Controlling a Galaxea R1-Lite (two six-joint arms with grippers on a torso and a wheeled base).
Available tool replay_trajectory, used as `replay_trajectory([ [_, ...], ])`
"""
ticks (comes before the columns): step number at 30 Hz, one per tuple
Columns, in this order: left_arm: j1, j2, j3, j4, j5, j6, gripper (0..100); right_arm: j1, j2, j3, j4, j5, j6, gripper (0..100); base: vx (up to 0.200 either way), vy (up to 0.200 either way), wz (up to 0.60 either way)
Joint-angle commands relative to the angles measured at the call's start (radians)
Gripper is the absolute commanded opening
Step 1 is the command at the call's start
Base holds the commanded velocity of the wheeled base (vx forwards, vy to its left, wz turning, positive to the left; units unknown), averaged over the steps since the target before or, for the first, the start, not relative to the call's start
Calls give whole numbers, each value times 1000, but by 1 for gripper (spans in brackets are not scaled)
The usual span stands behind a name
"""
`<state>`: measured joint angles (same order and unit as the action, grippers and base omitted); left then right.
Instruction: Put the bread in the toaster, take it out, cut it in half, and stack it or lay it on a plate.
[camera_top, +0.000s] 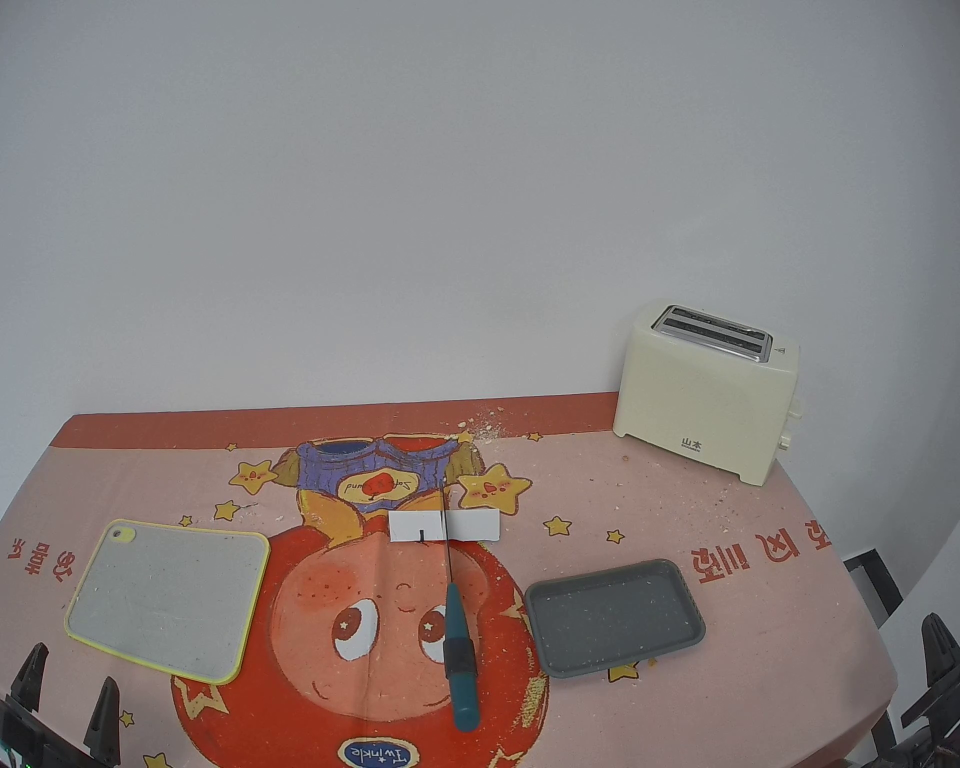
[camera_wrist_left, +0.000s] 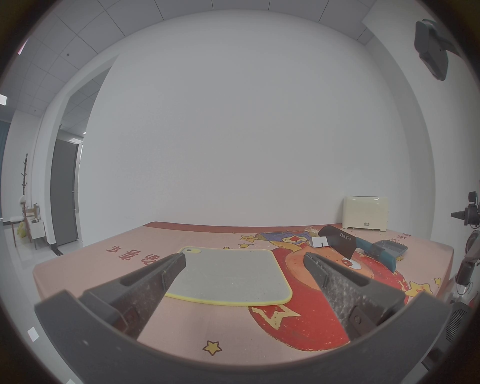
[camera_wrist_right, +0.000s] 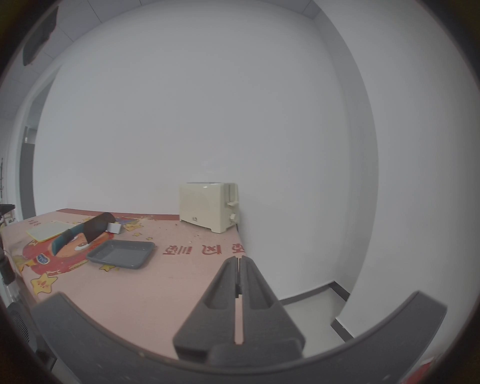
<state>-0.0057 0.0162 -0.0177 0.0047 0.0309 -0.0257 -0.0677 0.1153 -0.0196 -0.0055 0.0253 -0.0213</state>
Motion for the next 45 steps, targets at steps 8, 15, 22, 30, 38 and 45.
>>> replay_trajectory([
  [8, 0, -9, 18, 0, 0, 1, 100, 69, -115, 17, 1, -44, 29, 0, 0, 0, 0],
  [15, 0, -9, 18, 0, 0, 1, 100, 69, -115, 17, 1, -44, 30, 0, 0, 0, 0],
  [22, 0, -9, 18, 0, 0, 1, 100, 69, -115, 17, 1, -44, 29, 0, 0, 0, 0],
  [30, 0, -9, 18, 0, 0, 1, 100, 69, -115, 17, 1, -42, 30, 0, 0, 0, 0],
  [38, 0, -9, 18, 0, 0, 1, 100, 69, -115, 17, 1, -44, 30, 0, 0, 0, 0],
  [45, 0, -9, 18, 0, 0, 1, 100, 69, -115, 17, 1, -44, 30, 0, 0, 0, 0],
])
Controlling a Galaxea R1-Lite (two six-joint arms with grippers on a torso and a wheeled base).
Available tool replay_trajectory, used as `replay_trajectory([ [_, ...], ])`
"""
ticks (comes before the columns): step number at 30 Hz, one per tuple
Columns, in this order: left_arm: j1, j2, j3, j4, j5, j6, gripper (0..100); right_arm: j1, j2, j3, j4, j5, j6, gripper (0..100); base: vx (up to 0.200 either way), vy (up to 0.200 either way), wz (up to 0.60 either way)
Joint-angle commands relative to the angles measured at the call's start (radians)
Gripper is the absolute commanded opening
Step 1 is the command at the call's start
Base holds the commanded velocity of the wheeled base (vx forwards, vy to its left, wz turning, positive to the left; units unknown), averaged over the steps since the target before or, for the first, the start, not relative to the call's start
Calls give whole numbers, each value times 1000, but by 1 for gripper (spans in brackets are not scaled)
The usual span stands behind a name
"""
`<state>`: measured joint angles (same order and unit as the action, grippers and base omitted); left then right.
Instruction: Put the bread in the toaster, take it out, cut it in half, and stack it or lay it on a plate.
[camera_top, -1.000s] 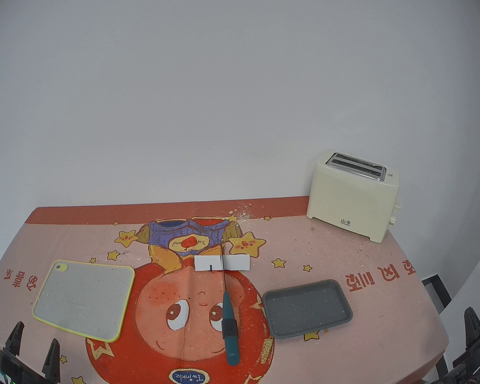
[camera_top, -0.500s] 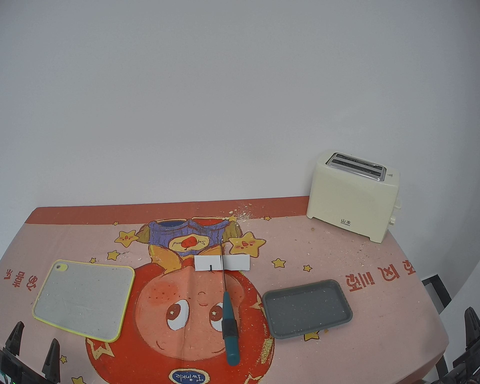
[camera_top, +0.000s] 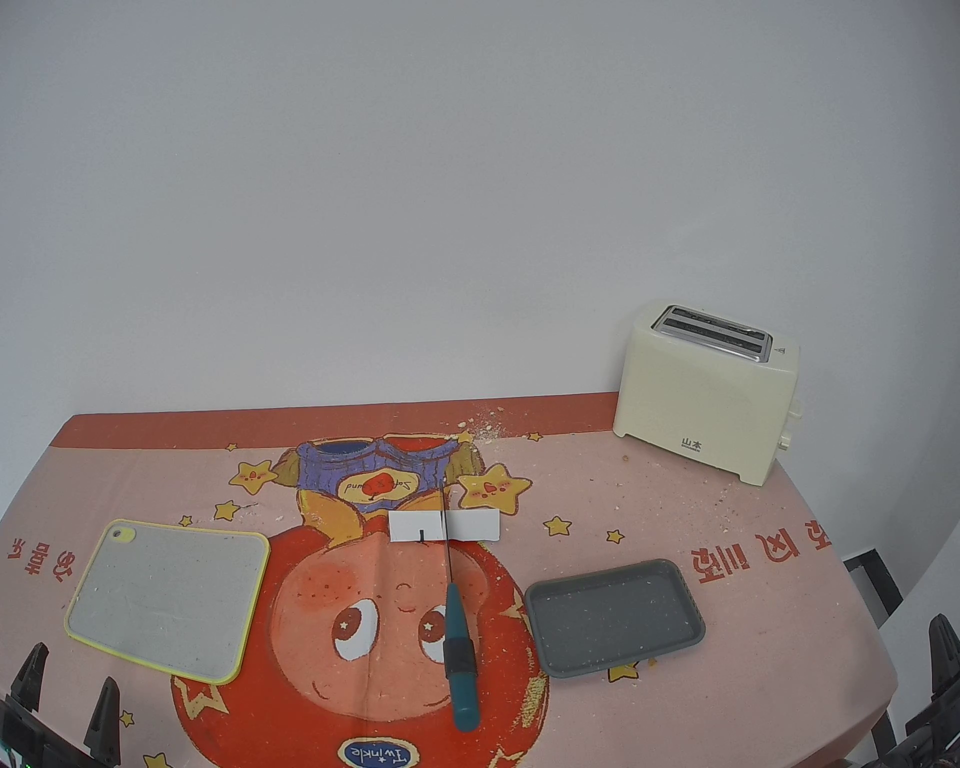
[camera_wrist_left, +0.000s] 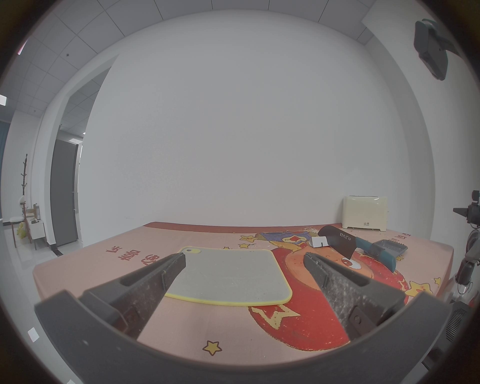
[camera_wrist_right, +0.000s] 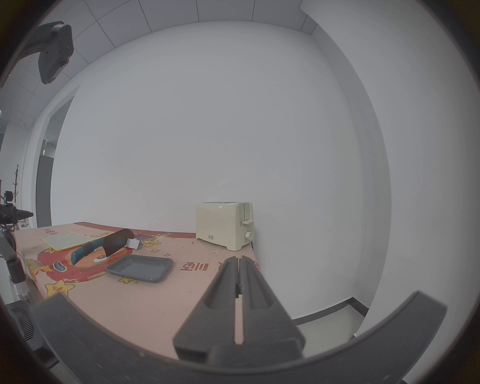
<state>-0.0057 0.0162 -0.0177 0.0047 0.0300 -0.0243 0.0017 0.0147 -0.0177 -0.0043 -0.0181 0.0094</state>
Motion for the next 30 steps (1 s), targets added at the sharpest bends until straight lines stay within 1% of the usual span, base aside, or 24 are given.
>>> replay_trajectory([
  [1, 0, -9, 18, 0, 1, 0, 100, 0, -15, 15, 0, 0, 0, 0, 0, 0, 0],
  [30, 0, -9, 18, 0, 1, 0, 100, 0, -15, 15, 0, 0, 0, 0, 0, 0, 0],
])
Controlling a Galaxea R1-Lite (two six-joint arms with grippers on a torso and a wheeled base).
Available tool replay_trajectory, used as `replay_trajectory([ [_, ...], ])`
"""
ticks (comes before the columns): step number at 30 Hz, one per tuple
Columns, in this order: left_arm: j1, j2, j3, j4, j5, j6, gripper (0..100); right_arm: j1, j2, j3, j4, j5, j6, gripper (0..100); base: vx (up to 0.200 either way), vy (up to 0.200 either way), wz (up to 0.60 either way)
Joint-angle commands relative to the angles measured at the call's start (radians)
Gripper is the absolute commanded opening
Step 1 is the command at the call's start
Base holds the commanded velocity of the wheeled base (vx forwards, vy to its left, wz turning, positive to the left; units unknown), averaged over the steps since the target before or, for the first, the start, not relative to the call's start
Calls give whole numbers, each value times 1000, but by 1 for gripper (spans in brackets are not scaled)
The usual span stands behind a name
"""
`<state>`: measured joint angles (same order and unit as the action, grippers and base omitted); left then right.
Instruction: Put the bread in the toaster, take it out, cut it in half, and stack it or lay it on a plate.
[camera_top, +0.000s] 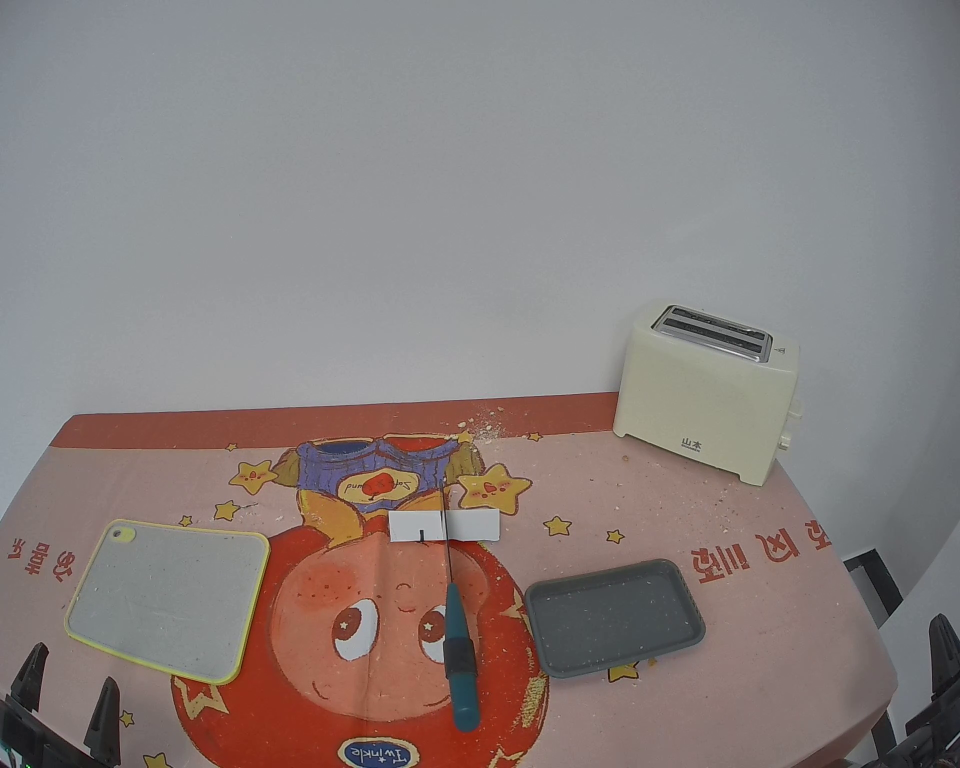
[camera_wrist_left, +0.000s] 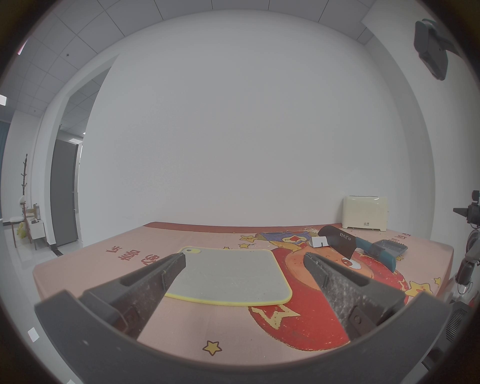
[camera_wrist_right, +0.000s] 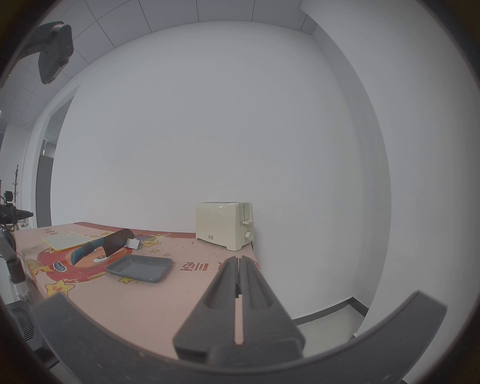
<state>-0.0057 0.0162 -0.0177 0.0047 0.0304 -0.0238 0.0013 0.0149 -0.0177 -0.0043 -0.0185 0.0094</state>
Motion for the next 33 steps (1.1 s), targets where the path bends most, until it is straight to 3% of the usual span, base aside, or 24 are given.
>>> replay_trajectory([
  [1, 0, -9, 18, 0, 0, -1, 100, 0, -15, 15, 0, 0, 0, 0, 0, 0, 0],
  [33, 0, -9, 18, 0, 0, -1, 100, 0, -15, 15, 0, 2, 0, 0, 0, 0, 0],
])
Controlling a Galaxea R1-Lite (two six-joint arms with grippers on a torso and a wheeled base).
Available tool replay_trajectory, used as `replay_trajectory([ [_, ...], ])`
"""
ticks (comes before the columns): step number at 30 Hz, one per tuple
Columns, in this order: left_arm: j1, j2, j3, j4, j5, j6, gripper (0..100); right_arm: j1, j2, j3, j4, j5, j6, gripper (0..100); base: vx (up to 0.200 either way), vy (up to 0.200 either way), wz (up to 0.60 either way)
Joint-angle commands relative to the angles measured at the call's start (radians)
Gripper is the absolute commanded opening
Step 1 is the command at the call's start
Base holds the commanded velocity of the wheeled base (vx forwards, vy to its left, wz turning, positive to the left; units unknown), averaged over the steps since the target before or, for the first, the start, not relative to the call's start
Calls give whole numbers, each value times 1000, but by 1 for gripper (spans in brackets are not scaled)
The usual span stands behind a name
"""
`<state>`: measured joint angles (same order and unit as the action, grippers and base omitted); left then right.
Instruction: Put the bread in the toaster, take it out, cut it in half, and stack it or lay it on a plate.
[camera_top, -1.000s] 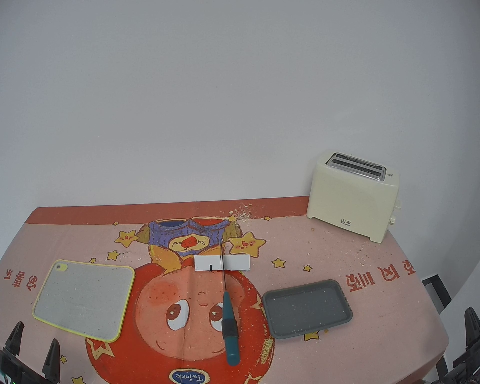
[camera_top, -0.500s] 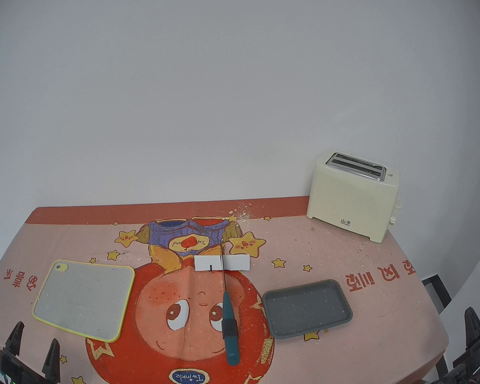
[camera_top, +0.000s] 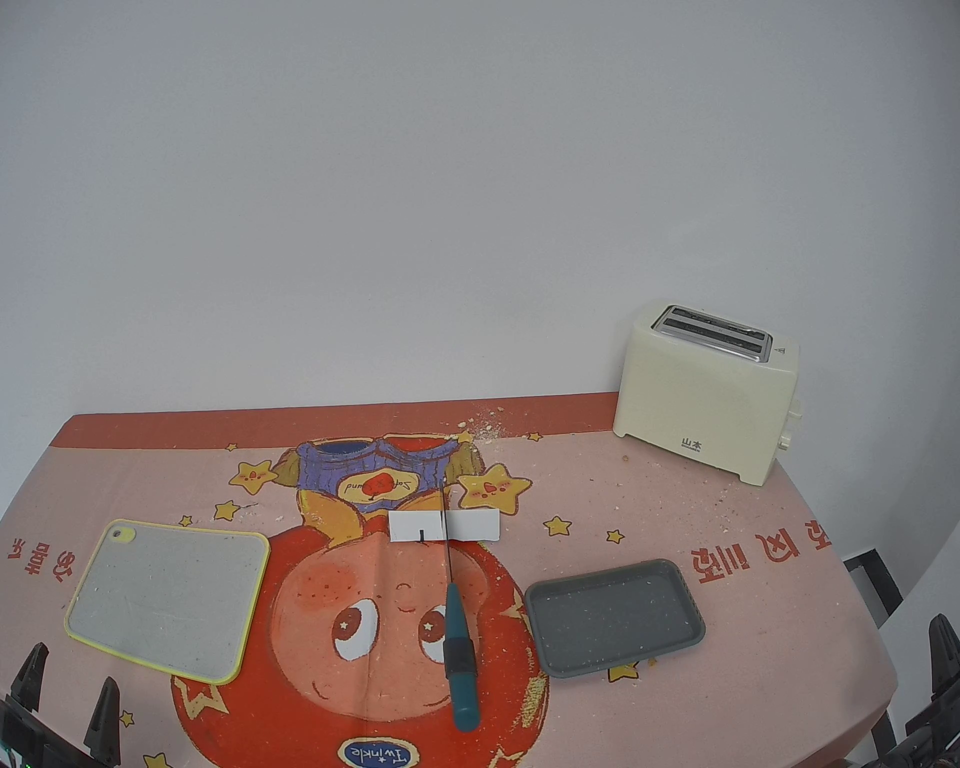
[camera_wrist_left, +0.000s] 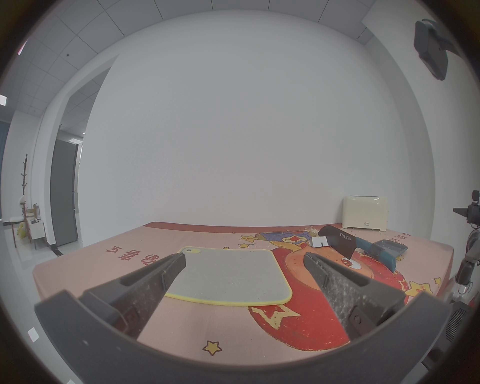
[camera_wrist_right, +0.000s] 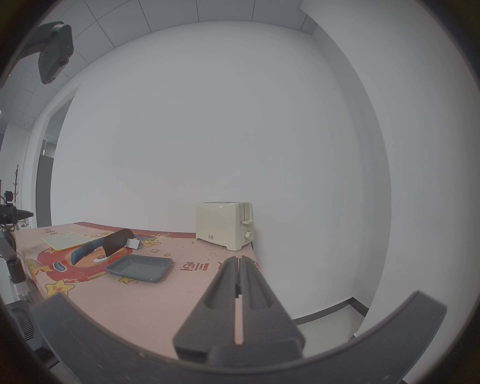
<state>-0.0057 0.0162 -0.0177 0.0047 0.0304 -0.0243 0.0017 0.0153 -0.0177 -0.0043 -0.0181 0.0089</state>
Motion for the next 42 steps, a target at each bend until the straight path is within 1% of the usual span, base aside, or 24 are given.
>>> replay_trajectory([
  [1, 0, -9, 18, 0, 0, 0, 100, 0, -15, 15, 0, 0, 0, 0, 0, 0, 0],
  [8, 0, -9, 18, 0, 0, 0, 100, 0, -15, 15, 0, 1, -7, 0, 0, 0, 0],
  [13, 0, -9, 18, 0, 0, 0, 100, 0, -15, 15, 0, 1, -1, 0, 0, 0, 0],
  [16, 0, -9, 18, 0, 0, 0, 100, 0, -15, 15, 0, 1, -9, 0, 0, 0, 0],
  [29, 0, -9, 18, 0, 0, 0, 100, 0, -15, 15, -2, 1, -3, 0, 0, 0, 0],
  [40, 0, -9, 18, 0, 0, 0, 100, -2, -15, 15, -3, 1, -10, 0, 0, 0, 0],
  [42, 0, -9, 18, 0, 0, 0, 100, 3, -15, -31, -31, 13, 5, 0, 0, 0, 0],
])
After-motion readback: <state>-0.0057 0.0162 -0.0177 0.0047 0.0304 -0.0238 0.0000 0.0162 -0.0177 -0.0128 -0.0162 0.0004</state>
